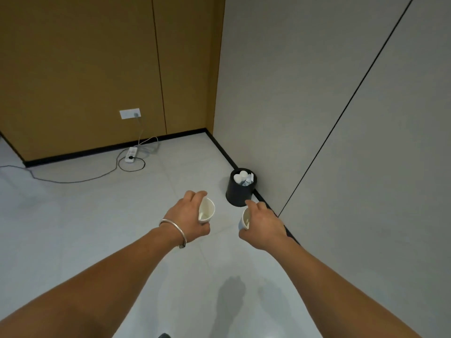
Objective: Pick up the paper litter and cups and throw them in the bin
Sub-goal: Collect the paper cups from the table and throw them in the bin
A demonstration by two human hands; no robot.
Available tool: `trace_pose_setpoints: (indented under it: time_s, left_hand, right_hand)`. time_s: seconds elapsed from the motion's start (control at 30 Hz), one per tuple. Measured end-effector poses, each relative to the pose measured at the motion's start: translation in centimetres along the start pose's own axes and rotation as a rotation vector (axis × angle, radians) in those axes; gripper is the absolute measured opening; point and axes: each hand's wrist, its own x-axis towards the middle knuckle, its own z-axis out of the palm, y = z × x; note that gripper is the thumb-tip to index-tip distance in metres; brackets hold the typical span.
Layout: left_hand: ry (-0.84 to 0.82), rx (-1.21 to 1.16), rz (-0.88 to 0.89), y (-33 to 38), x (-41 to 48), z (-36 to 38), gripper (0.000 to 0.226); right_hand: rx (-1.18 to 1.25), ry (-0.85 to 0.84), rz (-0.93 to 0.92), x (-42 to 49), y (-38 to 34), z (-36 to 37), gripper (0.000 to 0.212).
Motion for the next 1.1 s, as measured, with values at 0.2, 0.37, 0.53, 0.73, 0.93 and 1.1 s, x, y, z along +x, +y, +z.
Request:
trace_pose_setpoints:
  time_s: [0.2,0.37,0.53,0.73,0.93,1.1]
  left_hand:
    - [-0.074,-0.002,-0.016,-1.1,12.9,3.1,0.082]
    - [-0.120,-0.023,0.028,-0.3,25.2,4.9,0.077]
    - [-0.172,-0.033,0.077,1.4,35.6,7.4,0.080]
    - [-0.196,-0.039,0.058,3.1,47.3,12.4,0.081]
    - [-0.141,-0.147,-0.097,4.6,56.6,17.3,0.079]
    - [-0.084,-0.193,-0.296,2.3,62.1,21.9,0.077]
  right_hand:
    - [0.005,-0.029,0.042,11.9,3.7,-1.5,0.084]
    - [0.018,-0.056,0.131,21.0,7.4,-3.5,0.083]
    - [0.046,-0.035,0.183,29.4,11.7,-5.4,0.086]
    - [0.050,-0.080,0.130,42.1,17.7,-5.9,0.083]
    - [0.015,-0.170,-0.011,54.5,22.9,-6.2,0.080]
    - [0.002,-0.249,-0.058,63.6,25.2,-4.3,0.082]
